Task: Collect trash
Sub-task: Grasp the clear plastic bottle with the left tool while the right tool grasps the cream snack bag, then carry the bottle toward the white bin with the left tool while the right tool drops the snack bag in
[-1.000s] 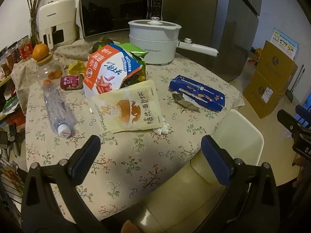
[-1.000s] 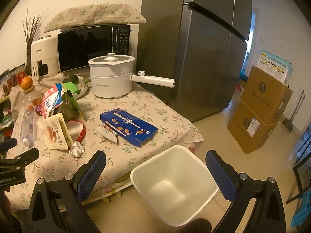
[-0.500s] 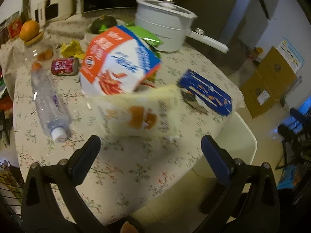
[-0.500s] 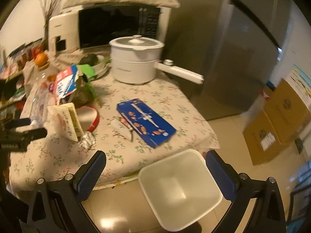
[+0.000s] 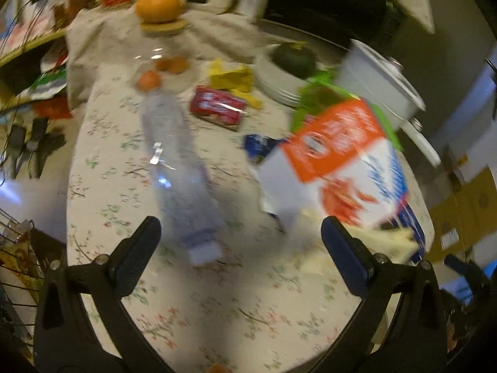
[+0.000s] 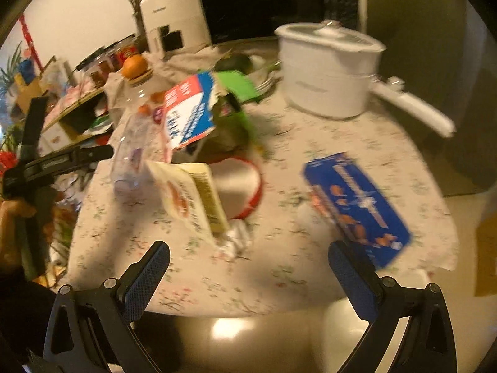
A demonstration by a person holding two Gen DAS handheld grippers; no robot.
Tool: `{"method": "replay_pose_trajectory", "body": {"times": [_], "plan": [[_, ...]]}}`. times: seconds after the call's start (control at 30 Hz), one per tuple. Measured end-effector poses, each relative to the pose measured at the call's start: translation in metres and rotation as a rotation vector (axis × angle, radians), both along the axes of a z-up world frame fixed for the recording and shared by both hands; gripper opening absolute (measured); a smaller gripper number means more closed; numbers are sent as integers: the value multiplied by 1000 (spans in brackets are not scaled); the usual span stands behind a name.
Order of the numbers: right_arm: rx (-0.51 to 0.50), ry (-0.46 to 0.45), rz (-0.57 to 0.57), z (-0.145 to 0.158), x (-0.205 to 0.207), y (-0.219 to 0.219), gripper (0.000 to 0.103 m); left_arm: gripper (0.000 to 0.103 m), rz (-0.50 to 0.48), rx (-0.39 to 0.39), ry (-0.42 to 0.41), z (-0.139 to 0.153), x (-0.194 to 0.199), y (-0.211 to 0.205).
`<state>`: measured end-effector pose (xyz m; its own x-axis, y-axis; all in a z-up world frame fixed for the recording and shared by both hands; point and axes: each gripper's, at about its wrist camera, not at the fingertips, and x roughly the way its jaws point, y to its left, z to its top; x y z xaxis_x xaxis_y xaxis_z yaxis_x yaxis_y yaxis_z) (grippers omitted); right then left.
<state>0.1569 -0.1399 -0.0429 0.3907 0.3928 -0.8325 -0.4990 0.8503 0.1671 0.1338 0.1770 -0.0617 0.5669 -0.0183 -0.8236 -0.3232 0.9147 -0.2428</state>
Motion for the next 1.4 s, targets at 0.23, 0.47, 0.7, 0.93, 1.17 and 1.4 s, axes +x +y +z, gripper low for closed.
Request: {"method": "replay_pose_trajectory", "body": {"times": [0.23, 0.47, 0.7, 0.93, 1.17, 1.4], "plan": [[93, 91, 64, -30, 31, 30, 91, 84, 105, 4, 18, -27, 31, 35], [148, 122, 100, -44, 44, 50, 84, 84, 122, 1, 111, -64, 52, 45], [174, 152, 121, -53, 50, 61, 48, 67, 161, -145, 132, -87, 48, 64], [181, 127, 162, -48, 36, 63, 10, 65, 120, -198, 112, -80, 34, 66], [197, 93, 175, -29, 18, 54, 5, 65, 50, -185, 36, -50, 7, 61], [244, 47, 160, -4, -2, 36, 3, 65, 16, -213, -53, -19, -21, 54]]}}
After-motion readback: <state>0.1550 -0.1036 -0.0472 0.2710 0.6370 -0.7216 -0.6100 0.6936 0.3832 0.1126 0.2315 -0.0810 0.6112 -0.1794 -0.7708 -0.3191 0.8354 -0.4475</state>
